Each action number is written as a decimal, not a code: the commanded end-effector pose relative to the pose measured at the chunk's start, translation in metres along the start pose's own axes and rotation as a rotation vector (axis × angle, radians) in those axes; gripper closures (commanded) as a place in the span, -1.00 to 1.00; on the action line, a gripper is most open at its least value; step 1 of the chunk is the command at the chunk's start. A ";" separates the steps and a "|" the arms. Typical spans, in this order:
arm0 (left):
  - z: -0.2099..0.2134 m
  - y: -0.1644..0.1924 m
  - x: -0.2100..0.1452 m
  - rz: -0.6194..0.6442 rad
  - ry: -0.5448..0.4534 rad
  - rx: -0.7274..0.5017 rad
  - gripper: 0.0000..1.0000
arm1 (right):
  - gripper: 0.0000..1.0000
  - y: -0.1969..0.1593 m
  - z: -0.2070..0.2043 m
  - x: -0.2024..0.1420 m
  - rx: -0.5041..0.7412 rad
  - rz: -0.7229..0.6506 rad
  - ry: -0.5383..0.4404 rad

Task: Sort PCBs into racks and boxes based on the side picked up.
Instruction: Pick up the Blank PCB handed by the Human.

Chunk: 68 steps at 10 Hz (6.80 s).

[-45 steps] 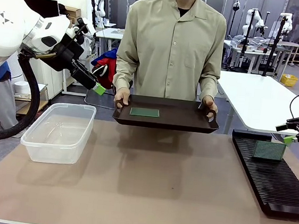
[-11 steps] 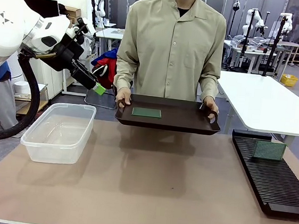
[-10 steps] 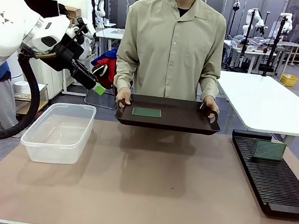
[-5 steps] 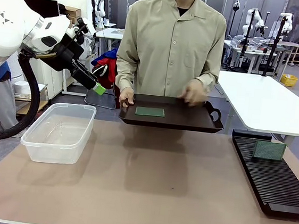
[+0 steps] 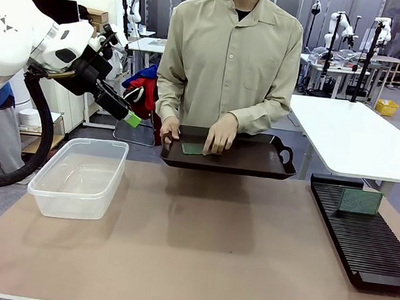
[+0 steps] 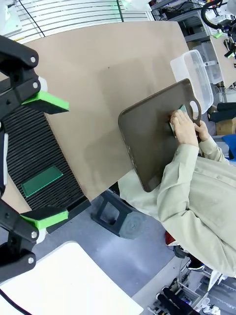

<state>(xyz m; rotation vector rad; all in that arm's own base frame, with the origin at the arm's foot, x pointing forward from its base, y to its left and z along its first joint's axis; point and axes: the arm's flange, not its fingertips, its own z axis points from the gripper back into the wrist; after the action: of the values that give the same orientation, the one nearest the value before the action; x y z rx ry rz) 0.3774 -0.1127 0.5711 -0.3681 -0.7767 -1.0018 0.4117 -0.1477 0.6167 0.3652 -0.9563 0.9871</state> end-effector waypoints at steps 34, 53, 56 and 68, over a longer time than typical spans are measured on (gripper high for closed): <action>-0.001 0.000 -0.001 -0.004 0.004 -0.005 -1.00 | -1.00 -0.058 -0.075 0.010 0.358 -0.691 0.157; -0.001 0.000 -0.001 -0.004 0.004 -0.005 -1.00 | -1.00 -0.100 -0.198 -0.046 0.917 -1.342 0.136; -0.001 0.000 -0.001 -0.004 0.004 -0.005 -1.00 | -1.00 -0.095 -0.227 -0.048 0.996 -1.393 0.215; -0.001 0.000 -0.001 -0.004 0.004 -0.005 -1.00 | 1.00 -0.091 -0.246 -0.047 1.138 -1.267 0.236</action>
<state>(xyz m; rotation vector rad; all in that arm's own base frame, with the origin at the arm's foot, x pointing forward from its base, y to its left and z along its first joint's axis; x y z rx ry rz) 0.3773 -0.1127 0.5712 -0.3681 -0.7769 -1.0020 0.5987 -0.0608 0.4528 1.4982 0.2606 0.2054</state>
